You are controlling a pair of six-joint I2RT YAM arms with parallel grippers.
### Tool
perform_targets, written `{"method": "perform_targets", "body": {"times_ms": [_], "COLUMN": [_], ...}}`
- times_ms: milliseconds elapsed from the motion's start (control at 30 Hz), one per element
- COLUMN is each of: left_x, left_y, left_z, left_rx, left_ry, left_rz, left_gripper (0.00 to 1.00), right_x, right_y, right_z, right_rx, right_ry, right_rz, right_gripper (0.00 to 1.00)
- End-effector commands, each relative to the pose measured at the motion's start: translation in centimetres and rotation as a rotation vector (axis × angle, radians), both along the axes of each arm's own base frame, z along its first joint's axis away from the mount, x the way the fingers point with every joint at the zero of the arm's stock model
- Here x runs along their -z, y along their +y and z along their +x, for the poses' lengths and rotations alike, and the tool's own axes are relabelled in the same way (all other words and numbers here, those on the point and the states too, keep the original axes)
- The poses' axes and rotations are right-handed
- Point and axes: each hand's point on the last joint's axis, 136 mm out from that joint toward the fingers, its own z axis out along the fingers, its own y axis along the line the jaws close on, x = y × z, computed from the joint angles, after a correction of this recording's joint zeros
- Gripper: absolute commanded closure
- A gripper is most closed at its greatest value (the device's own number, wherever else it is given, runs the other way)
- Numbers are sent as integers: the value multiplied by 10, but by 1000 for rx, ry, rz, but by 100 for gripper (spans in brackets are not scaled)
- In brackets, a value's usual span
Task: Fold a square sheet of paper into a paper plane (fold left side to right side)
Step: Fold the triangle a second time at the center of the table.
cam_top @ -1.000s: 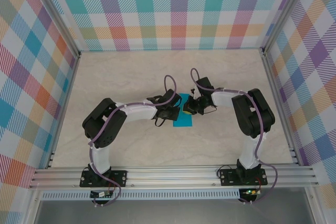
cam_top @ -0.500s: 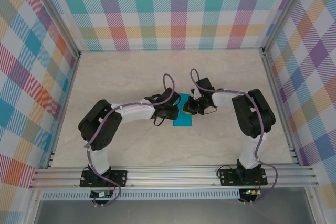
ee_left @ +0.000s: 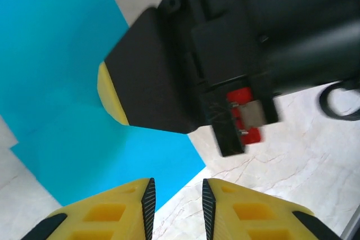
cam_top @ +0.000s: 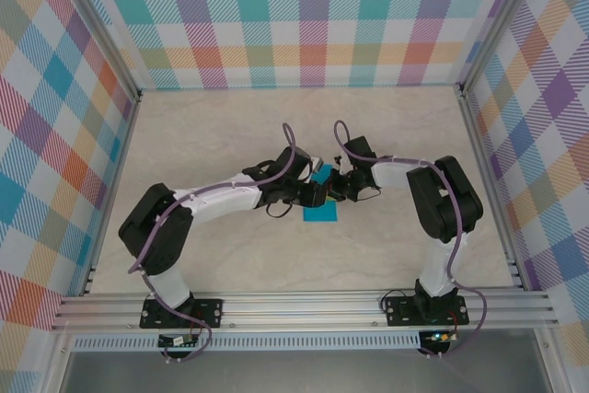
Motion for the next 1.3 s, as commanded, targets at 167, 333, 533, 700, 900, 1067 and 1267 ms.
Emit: {"method": "perform_targets", "body": {"times_ms": [167, 333, 533, 700, 900, 1067, 1267], "left_x": [34, 47, 58, 64, 66, 70, 77], "left_y": [2, 9, 16, 22, 28, 28, 32], "left_z": [-3, -4, -4, -4, -3, -5, -13], "left_rx": [2, -10, -23, -36, -49, -49, -54], "left_ry": [74, 94, 98, 93, 86, 96, 123], "left_rz": [42, 66, 101, 135, 153, 155, 150], "left_gripper": [70, 70, 70, 70, 70, 70, 72], "right_x": [28, 28, 28, 28, 28, 28, 11], "right_y": [-21, -21, -22, -22, -22, -22, -12], "right_z": [-23, -23, -23, -24, -24, -23, -16], "right_rx": [8, 8, 6, 5, 5, 6, 3], "right_ry": [87, 88, 88, 88, 87, 88, 57], "right_rz": [-117, -120, -124, -126, -128, -128, -47], "right_gripper": [95, 95, 95, 95, 95, 95, 96]}}
